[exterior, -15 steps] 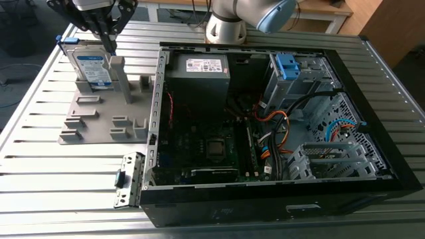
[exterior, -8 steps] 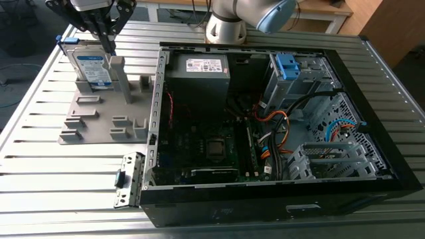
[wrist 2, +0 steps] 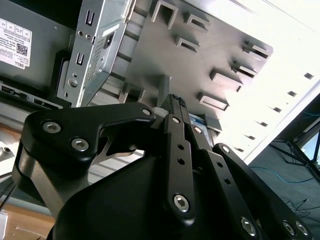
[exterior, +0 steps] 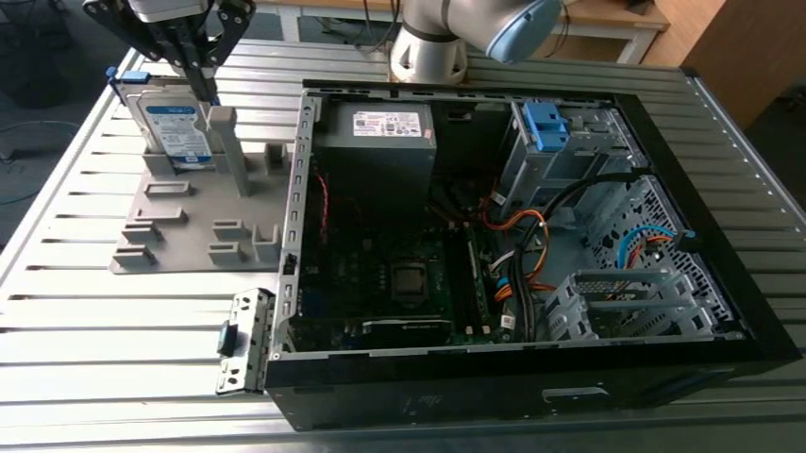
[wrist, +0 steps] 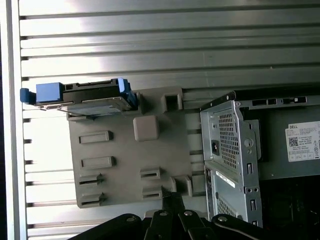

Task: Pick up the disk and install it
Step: 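Reach for the disk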

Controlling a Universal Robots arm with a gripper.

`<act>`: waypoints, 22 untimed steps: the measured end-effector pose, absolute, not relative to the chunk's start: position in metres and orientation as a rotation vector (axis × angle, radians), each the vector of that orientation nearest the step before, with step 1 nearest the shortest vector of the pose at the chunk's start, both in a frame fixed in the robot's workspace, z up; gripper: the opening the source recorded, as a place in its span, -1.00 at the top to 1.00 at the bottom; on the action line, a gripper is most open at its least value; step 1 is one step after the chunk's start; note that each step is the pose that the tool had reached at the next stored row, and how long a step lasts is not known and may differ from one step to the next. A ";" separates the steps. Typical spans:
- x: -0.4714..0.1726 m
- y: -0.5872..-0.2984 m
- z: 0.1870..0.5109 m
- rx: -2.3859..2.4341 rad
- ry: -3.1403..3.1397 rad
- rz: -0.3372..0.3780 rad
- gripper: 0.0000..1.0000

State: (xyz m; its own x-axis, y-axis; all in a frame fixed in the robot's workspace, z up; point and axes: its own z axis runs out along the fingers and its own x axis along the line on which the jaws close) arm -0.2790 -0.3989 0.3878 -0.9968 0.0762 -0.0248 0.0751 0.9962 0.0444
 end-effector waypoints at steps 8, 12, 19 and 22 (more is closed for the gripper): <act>-0.281 -0.399 0.386 0.118 3.112 0.068 0.79; -0.283 -0.399 0.384 0.118 3.112 0.068 0.79; -0.292 -0.389 0.381 0.118 3.112 0.068 0.79; -0.299 -0.386 0.380 0.118 3.112 0.068 0.79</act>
State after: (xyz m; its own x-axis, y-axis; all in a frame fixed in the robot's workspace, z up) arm -0.2994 -0.3860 0.3800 -0.9968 0.0764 -0.0247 0.0752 0.9962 0.0443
